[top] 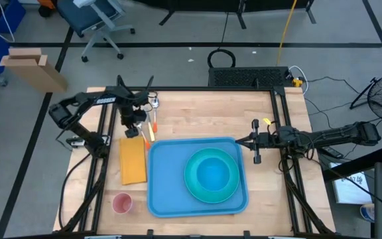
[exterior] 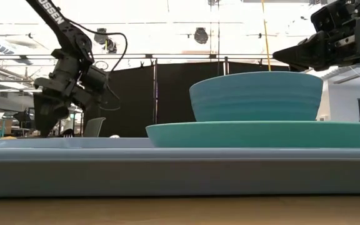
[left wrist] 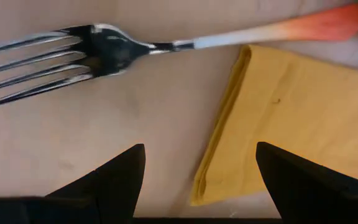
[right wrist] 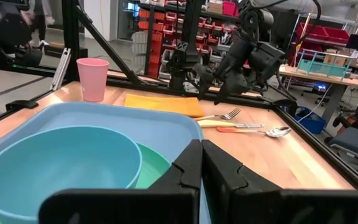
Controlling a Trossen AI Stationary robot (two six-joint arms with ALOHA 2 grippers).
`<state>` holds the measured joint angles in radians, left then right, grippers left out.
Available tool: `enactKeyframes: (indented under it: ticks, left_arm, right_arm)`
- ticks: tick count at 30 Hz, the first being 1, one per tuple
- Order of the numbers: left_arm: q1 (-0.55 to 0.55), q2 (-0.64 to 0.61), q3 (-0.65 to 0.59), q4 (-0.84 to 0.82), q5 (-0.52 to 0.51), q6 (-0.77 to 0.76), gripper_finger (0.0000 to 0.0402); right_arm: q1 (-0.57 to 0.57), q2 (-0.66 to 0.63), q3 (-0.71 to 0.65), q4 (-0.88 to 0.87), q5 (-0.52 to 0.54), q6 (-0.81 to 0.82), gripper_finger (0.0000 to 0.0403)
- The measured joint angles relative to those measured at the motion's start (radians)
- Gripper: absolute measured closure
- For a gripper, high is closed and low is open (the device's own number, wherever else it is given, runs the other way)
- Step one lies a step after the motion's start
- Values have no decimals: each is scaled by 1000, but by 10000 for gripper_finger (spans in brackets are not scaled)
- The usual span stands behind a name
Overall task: Set up tray
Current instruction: Put the yellow napkin on the blue serving tray to the left of the light green plate
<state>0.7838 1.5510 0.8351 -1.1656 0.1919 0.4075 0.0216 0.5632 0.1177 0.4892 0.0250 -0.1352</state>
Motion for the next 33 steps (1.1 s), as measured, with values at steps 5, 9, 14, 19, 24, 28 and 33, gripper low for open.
enactKeyframes:
  ticks: [5, 9, 14, 19, 24, 28, 33]
  left_arm:
    - [-7, 9, -37, 30, -8, -1, 89]
    - [-24, 26, -35, 33, -7, -1, 89]
    - [-46, 74, -28, 14, -1, -14, 89]
    - [-60, 123, -12, 8, 6, -22, 89]
    - [-73, 140, -10, 44, -29, 0, 89]
    - [-71, 140, -13, 72, -31, 6, 90]
    - [-78, 156, -13, 83, -12, 2, 122]
  right_arm:
    - [0, 0, 0, -15, 0, 0, 403]
    - [0, 0, 0, -25, 0, 0, 403]
    - [0, 0, 0, -23, 0, 0, 403]
    - [0, 0, 0, -17, 0, -2, 403]
    - [0, 0, 0, -1, 0, -11, 403]
    - [0, 0, 0, 0, 0, -28, 403]
    - [0, 0, 0, 0, 0, -30, 403]
